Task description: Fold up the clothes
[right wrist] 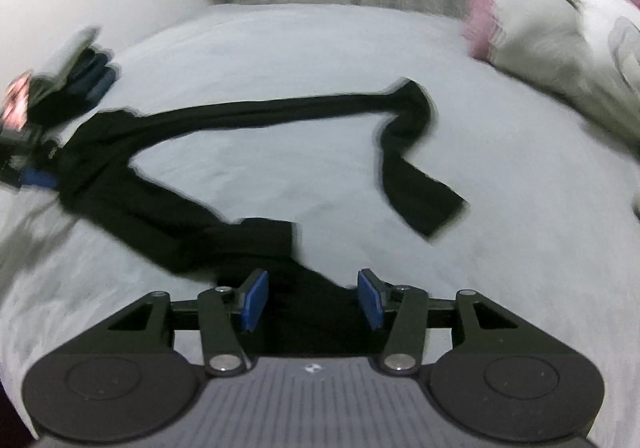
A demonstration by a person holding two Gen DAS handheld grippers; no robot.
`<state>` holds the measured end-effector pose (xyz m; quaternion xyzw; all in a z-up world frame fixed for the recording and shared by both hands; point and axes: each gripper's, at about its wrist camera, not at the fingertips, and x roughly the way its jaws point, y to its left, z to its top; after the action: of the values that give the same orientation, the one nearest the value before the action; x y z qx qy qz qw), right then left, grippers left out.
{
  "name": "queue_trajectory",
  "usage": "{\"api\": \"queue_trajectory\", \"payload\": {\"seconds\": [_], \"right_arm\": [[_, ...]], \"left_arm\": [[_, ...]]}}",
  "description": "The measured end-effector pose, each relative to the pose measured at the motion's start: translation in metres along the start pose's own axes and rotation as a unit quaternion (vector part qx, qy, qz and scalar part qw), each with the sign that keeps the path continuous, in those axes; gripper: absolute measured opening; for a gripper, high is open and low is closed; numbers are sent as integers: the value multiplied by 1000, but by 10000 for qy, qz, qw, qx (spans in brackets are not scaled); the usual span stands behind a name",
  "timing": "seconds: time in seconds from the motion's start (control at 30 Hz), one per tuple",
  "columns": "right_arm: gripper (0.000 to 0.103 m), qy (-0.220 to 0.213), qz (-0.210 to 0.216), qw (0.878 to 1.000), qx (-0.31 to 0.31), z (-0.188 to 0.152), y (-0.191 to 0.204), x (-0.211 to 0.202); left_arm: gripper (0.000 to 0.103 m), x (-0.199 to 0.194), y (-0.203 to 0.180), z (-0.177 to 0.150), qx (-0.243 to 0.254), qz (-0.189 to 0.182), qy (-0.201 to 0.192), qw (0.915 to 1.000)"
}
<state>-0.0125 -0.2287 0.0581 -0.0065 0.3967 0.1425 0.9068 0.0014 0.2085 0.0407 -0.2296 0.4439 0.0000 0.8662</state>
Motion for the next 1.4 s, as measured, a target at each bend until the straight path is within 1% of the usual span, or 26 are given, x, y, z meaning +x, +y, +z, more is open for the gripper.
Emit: {"api": "queue_trajectory", "payload": {"seconds": [0.1, 0.23, 0.3, 0.33, 0.37, 0.43, 0.47, 0.63, 0.73, 0.83, 0.97, 1.1, 1.17, 1.27, 1.37, 1.4], "right_arm": [[50, 163, -192, 9991, 334, -5, -18, 3], [50, 400, -63, 9969, 679, -12, -31, 16], [39, 468, -12, 9966, 682, -17, -28, 24], [21, 407, -87, 9976, 557, -19, -25, 27], [9, 343, -167, 9982, 461, -20, -23, 28], [5, 288, -152, 9974, 638, -21, -27, 24], [5, 237, -197, 9968, 739, -21, -31, 20], [5, -218, -899, 9910, 963, -23, -54, -13], [5, -331, -1416, 9843, 998, -27, -67, -25], [5, -388, -1745, 9777, 1098, -31, -80, -32], [5, -606, -2435, 9618, 1095, -39, -94, -44], [5, -706, -2886, 9476, 1171, -49, -107, -52], [5, -749, -3036, 9422, 1202, -53, -114, -54], [5, -1053, -3175, 9316, 1421, -61, -125, -63], [5, -1417, -3067, 9231, 1834, -63, -141, -76], [5, -1465, -3018, 9221, 1927, -65, -146, -79]], "left_arm": [[81, 6, -18, -5, 298, 34, 41, 9995], [81, 15, -43, -12, 652, 114, 16, 9978], [81, 20, -53, -14, 746, 87, 28, 9972], [81, 22, -57, -16, 784, 71, 56, 9969], [81, 24, -61, -17, 818, 60, 85, 9966], [81, 29, -69, -21, 887, 38, 143, 9959], [81, 30, -72, -22, 926, 40, 152, 9956], [81, 33, -80, -27, 1073, 57, 192, 9940], [81, 36, -80, -28, 1131, 117, 233, 9932], [81, 35, -80, -27, 1117, 142, 225, 9934], [81, 33, -77, -25, 1042, 177, 165, 9943], [81, 33, -73, -23, 966, 231, 135, 9950], [81, 34, -73, -23, 960, 257, 153, 9949], [81, 36, -75, -23, 988, 273, 188, 9946], [81, 37, -76, -24, 1009, 269, 208, 9943], [81, 38, -77, -25, 1027, 264, 223, 9941]]}}
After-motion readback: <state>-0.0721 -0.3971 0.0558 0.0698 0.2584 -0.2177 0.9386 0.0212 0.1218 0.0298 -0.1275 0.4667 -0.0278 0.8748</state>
